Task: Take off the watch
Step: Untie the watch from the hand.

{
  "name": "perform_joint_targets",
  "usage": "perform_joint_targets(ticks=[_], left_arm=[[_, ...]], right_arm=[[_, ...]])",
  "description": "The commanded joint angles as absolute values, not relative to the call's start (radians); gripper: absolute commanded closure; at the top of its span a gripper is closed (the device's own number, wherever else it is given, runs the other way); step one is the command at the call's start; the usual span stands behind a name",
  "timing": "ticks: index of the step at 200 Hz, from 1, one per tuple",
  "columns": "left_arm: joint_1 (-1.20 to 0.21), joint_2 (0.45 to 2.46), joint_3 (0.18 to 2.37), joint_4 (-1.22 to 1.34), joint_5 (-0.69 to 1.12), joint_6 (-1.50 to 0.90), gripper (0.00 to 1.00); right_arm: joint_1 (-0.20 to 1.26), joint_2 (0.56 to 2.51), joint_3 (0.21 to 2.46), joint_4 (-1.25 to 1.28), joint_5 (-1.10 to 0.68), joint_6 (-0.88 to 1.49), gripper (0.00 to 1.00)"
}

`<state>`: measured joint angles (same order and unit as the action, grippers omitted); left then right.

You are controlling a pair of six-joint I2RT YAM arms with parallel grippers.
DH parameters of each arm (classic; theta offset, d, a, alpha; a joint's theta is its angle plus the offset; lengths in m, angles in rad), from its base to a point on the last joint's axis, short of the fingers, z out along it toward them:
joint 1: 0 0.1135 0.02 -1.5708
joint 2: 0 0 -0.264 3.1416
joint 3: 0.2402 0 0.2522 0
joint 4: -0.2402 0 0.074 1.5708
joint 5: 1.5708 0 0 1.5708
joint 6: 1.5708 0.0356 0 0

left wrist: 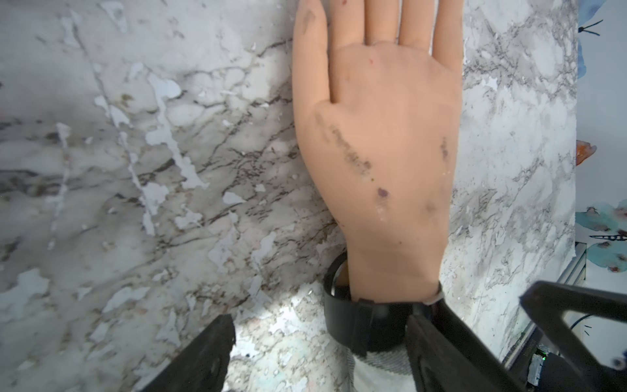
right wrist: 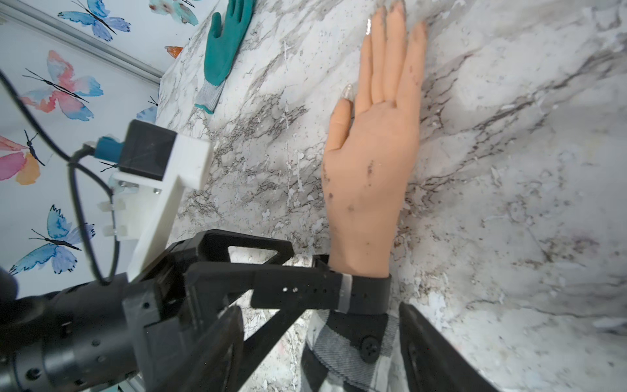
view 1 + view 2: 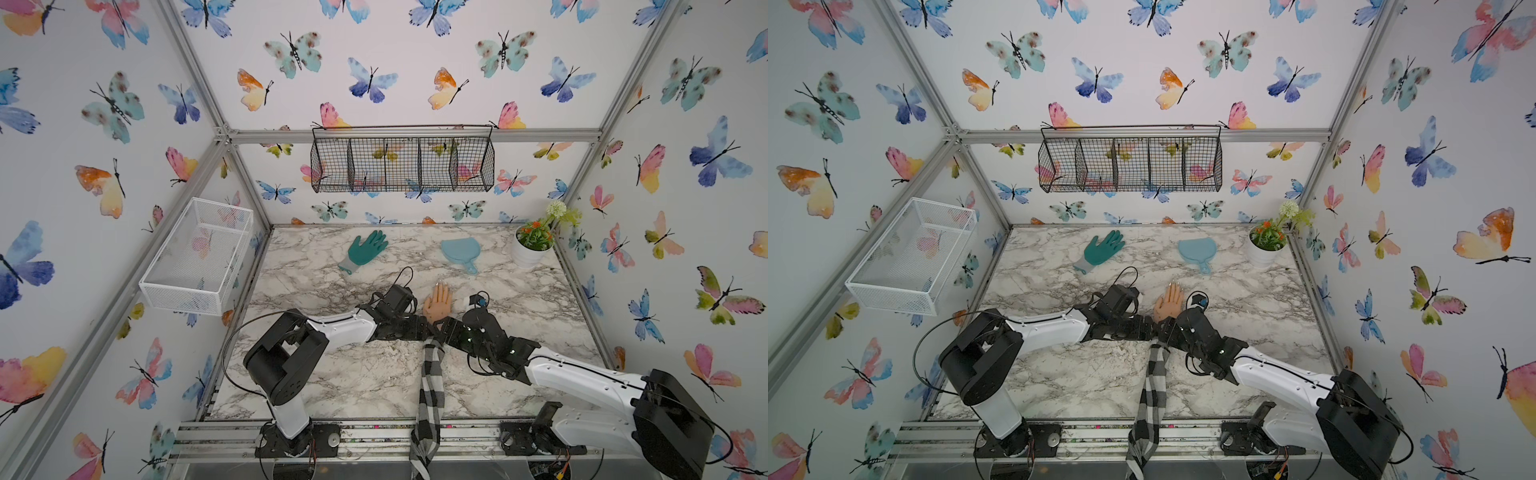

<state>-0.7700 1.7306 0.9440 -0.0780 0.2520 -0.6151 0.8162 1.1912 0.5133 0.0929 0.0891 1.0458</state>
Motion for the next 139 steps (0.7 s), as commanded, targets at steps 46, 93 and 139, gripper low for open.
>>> perform_joint_targets(ticks=[46,93,139], left_arm=[[-0.758,1.707,0.923,-0.131,0.215,-0.607,0.19],[-0.759,1.706,0.925,-0.121,0.233,-0.611,0.19],[-0.762,1.708,0.936,-0.106,0.263,-0.612,0.19]], right_arm=[[0.751,1.247,0.435,0.356,-0.113,1.090,0.27],[0.744,1.312,0.451,0.401,-0.175,1.076,0.28],[0.741,1.345,0.457,0.413,-0.200,1.075,0.30]])
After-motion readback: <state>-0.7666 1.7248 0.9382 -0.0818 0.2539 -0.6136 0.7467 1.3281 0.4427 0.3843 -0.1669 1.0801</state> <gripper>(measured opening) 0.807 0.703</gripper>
